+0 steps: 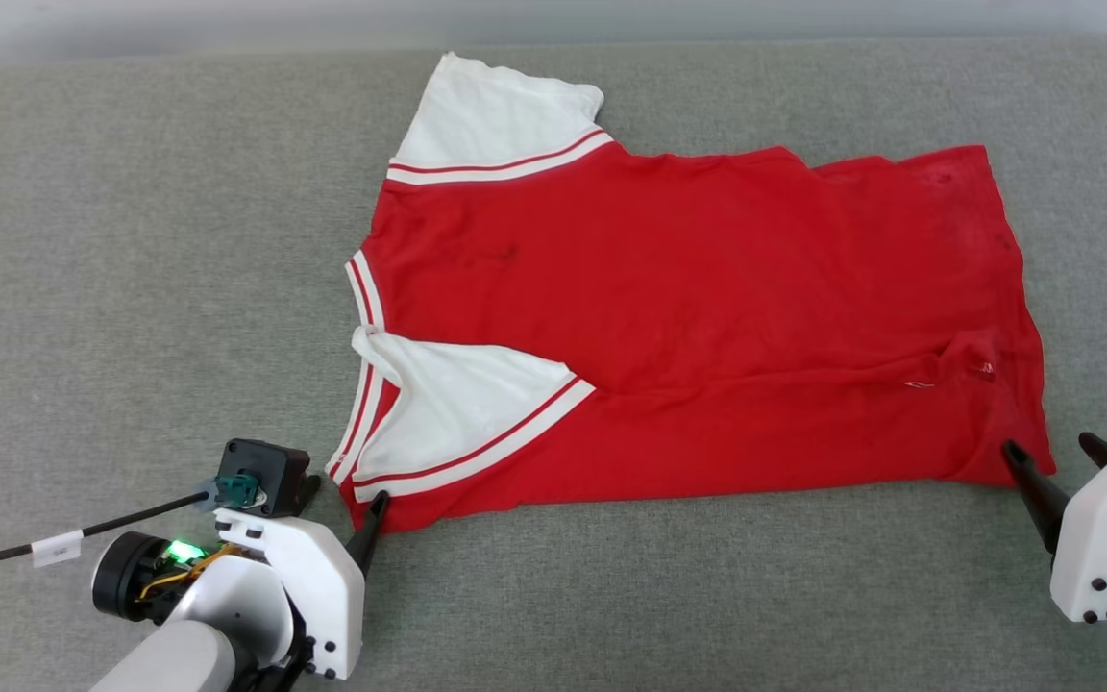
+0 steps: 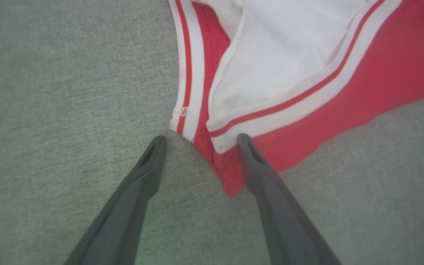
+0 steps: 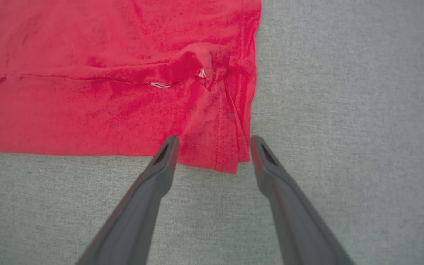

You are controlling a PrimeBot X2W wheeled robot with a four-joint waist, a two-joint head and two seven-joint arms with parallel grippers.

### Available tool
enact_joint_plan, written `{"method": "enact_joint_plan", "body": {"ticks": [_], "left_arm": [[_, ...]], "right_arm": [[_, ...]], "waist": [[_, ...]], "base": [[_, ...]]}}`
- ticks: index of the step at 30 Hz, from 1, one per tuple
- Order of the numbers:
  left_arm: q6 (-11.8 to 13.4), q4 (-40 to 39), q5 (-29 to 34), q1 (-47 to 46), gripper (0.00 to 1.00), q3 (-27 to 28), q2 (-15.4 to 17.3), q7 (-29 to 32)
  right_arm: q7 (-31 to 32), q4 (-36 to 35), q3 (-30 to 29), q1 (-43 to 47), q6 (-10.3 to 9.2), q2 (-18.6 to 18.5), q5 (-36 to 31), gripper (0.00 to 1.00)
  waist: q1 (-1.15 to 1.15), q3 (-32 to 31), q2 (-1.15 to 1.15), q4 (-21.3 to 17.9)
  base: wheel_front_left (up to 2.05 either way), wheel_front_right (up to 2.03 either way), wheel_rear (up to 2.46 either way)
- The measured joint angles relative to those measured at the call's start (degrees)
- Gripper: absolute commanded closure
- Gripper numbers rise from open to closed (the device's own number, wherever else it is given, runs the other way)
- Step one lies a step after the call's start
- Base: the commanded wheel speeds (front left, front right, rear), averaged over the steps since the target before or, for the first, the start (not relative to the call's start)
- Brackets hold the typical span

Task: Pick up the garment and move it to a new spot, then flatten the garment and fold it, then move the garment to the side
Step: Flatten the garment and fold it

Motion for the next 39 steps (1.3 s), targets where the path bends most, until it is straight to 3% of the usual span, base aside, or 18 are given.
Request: {"method": "enact_joint_plan", "body": {"ticks": [6, 7, 8, 9, 15, 20, 35, 36, 37, 38, 39], "left_arm": [[0.2, 0.6, -0.3, -0.1, 0.00, -0.6, 0.5, 2.1], [-0.1, 0.7, -0.5, -0.2, 0.24, -0.7, 0.5, 2.4], [-0.3, 1.0, -0.7, -0.3, 0.73, -0.8, 0.5, 2.4], [-0.5, 1.1, -0.7, -0.3, 1.00, -0.9, 0.4, 2.4], [-1.1, 1.8, -0.8, -0.4, 1.00, -1.5, -0.7, 1.0], [0.2, -0.8, 0.4, -0.3, 1.00, -1.4, -0.4, 0.4], [2.7, -12.4, 3.9, -1.7, 1.00, -1.9, 1.3, 1.9], [2.8, -12.5, 3.9, -1.7, 1.00, -2.0, 1.3, 1.9], [2.8, -12.5, 3.9, -1.7, 1.00, -2.1, 1.4, 2.0], [2.8, -12.6, 3.9, -1.7, 1.00, -2.1, 1.5, 2.0], [2.8, -12.6, 3.9, -1.6, 1.00, -2.2, 1.6, 2.2]], "right_arm": [[0.2, -2.3, -0.2, 0.1, 0.00, 0.9, -0.4, 0.00], [0.2, -2.5, -0.1, 0.1, 0.00, 1.1, -0.4, 0.00], [0.2, -2.6, 0.0, 0.1, 0.00, 1.2, -0.4, 0.00], [0.1, -2.6, 0.0, 0.2, 0.00, 1.2, -0.4, 0.00], [0.2, -2.1, -1.7, 0.2, 0.00, 0.4, -2.4, 0.00], [1.7, 0.6, -1.4, -0.3, 0.00, -2.0, -2.8, 0.00], [3.6, 15.1, -0.7, -6.4, -0.01, -3.2, -1.0, 0.00], [3.4, 15.6, -0.7, -6.5, -0.01, -3.3, -1.0, 0.20], [3.2, 16.2, -0.6, -6.6, -0.01, -3.3, -1.0, 0.62], [3.1, 16.7, -0.4, -6.8, -0.01, -3.3, -1.0, 0.88], [3.1, 17.0, -0.2, -7.0, -0.01, -3.4, -1.0, 1.00]], "waist": [[-0.01, 1.8, 0.00, -1.2], [-0.01, 2.0, 0.00, -1.3], [-0.01, 2.1, 0.00, -1.5], [-0.01, 2.2, 0.00, -1.6], [-0.01, 1.7, 0.00, -1.4], [-0.01, 1.0, 0.00, -0.1], [-0.01, 3.1, 0.00, 4.2], [-0.01, 3.1, 0.00, 4.3], [-0.01, 3.1, 0.00, 4.4], [-0.01, 3.1, 0.00, 4.5], [-0.01, 3.0, 0.00, 4.5]], "base": [[0.00, 0.00, 0.00], [0.00, 0.00, 0.00], [0.00, 0.00, 0.00], [0.00, 0.00, 0.00], [0.00, 0.00, 0.00], [0.00, 0.00, 0.00], [0.00, 0.00, 0.00], [0.00, 0.00, 0.00], [0.00, 0.00, 0.00], [0.00, 0.00, 0.00], [0.00, 0.00, 0.00]]}}
